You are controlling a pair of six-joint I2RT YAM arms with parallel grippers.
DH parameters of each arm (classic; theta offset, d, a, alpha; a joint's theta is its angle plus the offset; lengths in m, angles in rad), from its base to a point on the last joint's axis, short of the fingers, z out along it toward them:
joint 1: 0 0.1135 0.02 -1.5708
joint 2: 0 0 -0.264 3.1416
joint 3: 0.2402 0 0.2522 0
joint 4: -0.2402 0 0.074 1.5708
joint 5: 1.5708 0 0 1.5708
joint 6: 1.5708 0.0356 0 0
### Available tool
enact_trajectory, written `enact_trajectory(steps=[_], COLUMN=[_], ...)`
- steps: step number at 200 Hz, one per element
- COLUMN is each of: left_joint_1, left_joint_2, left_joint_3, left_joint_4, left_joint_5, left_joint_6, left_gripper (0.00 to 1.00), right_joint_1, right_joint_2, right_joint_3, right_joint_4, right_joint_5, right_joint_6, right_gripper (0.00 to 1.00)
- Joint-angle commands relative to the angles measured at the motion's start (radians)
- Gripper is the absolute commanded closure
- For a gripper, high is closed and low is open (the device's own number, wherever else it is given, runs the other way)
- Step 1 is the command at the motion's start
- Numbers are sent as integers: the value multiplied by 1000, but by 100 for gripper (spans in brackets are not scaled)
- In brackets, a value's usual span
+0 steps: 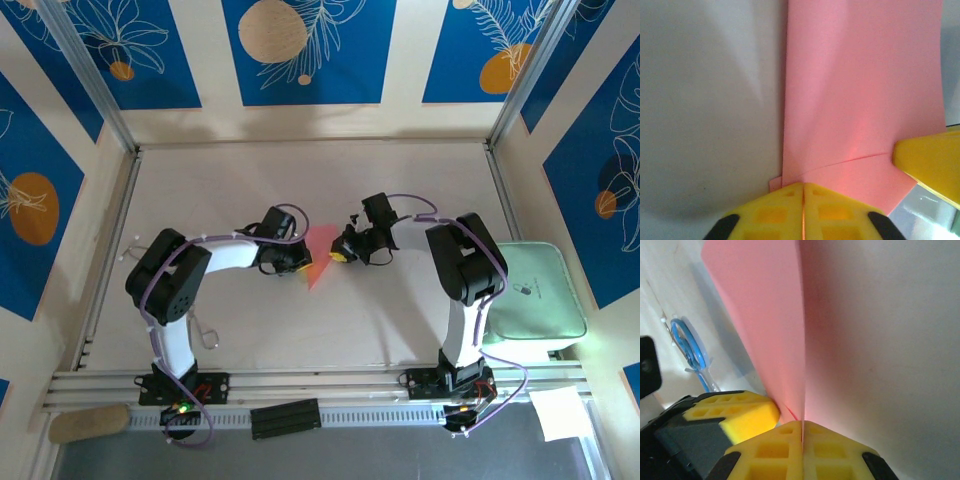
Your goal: Fold a paper plane with a square sheet of paper (pick it up from the middle)
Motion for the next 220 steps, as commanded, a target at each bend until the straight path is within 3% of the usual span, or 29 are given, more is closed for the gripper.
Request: enact_trajectory(steps=[1, 53, 74, 105, 140, 220], left_joint_1=[-17, -139, -184, -202, -213, -228], left_joint_2=[-99, -210, -235, -251, -211, -129], left_joint_3=[21, -55, -93, -174, -207, -184], left_joint_4=[-57, 33, 97, 233, 314, 307], left_joint_5=[-76, -223, -268, -272, -165, -160], left_joint_6=[116, 394, 524, 676, 882, 1128], left_gripper=[85, 65, 52, 41, 39, 42], right_joint_1=[16, 81, 88, 87, 82, 69], right_joint_2=[-89, -235, -267, -321, -343, -324], right_joint_3=[-59, -157, -187, -207, -192, -146], right_joint_4=[20, -12, -35, -73, -130, -183], right_joint_5=[90, 347, 395, 435, 422, 369], right_joint_6=[58, 232, 308, 368, 413, 455], right_gripper=[95, 96, 97, 97, 98, 97])
